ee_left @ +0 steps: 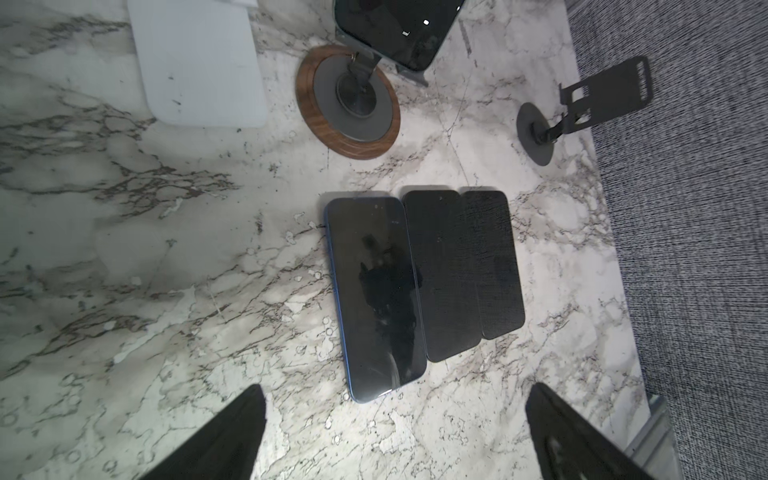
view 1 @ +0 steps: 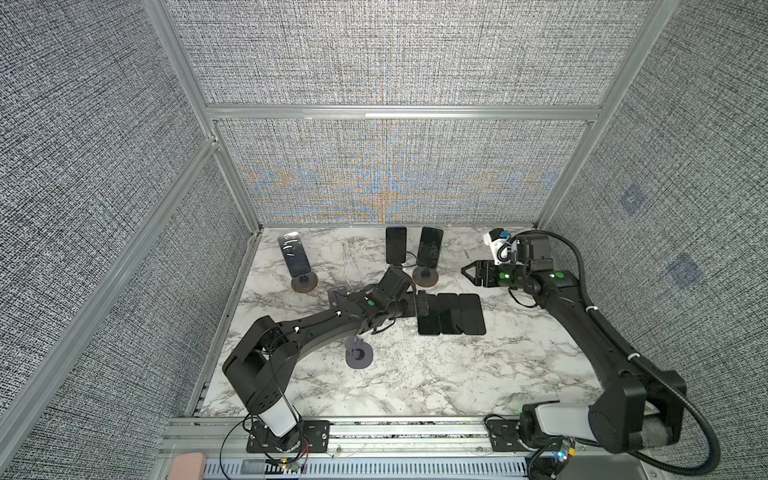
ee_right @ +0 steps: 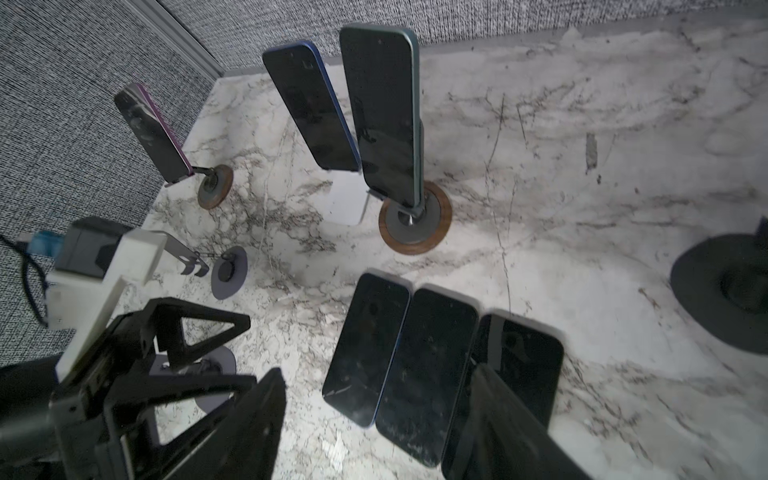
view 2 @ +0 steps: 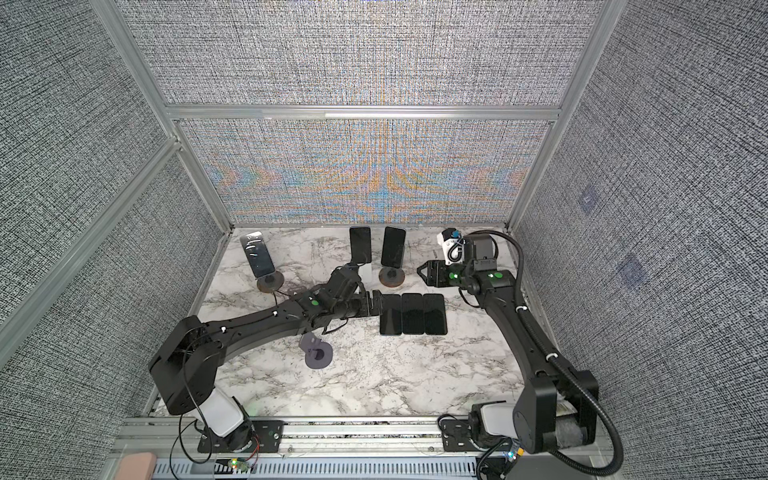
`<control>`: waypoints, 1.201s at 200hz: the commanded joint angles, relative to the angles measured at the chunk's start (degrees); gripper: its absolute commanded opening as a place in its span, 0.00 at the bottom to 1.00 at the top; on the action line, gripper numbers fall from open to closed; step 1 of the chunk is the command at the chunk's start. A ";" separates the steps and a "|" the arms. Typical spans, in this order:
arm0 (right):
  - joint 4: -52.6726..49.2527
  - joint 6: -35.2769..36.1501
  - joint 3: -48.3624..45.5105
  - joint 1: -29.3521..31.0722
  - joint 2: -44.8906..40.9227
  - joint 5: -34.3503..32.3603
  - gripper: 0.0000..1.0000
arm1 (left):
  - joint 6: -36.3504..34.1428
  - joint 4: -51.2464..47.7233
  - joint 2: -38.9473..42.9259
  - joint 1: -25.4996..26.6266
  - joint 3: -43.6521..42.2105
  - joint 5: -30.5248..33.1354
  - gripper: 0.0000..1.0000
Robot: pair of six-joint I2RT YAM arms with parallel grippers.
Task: Remove the phone from the phone stand
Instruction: 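Raise the left gripper while the right arm reaches a green-edged phone on its stand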
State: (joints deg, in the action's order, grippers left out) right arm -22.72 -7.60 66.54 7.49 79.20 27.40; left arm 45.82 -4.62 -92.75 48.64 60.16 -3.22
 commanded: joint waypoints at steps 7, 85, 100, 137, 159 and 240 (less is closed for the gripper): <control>6.84 0.03 3.93 0.08 6.23 5.02 0.61 | -2.44 8.51 2.52 -0.21 -3.52 -1.18 0.98; 12.70 -1.48 15.07 -0.01 23.41 10.12 0.62 | -6.10 9.15 7.82 -0.30 -9.01 -4.13 0.98; 14.88 -2.06 15.81 -0.01 25.40 10.89 0.68 | -6.09 10.26 8.09 -0.30 -9.86 -4.50 0.98; 21.06 -3.43 17.09 -0.01 30.08 12.12 0.69 | -6.11 10.90 7.15 -0.30 -9.80 -5.91 0.98; 23.59 -4.71 18.53 -0.02 32.56 13.30 0.65 | -5.98 11.30 6.56 -0.30 -9.78 -7.18 0.98; 28.03 -7.44 20.43 0.29 35.49 18.46 0.45 | -6.01 10.18 4.04 -0.30 -8.62 -7.09 0.99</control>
State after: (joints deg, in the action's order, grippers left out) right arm 2.90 -14.28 86.35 7.64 114.34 42.89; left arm 40.34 5.43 -88.23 48.38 50.83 -9.61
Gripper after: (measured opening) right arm 0.475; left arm 0.986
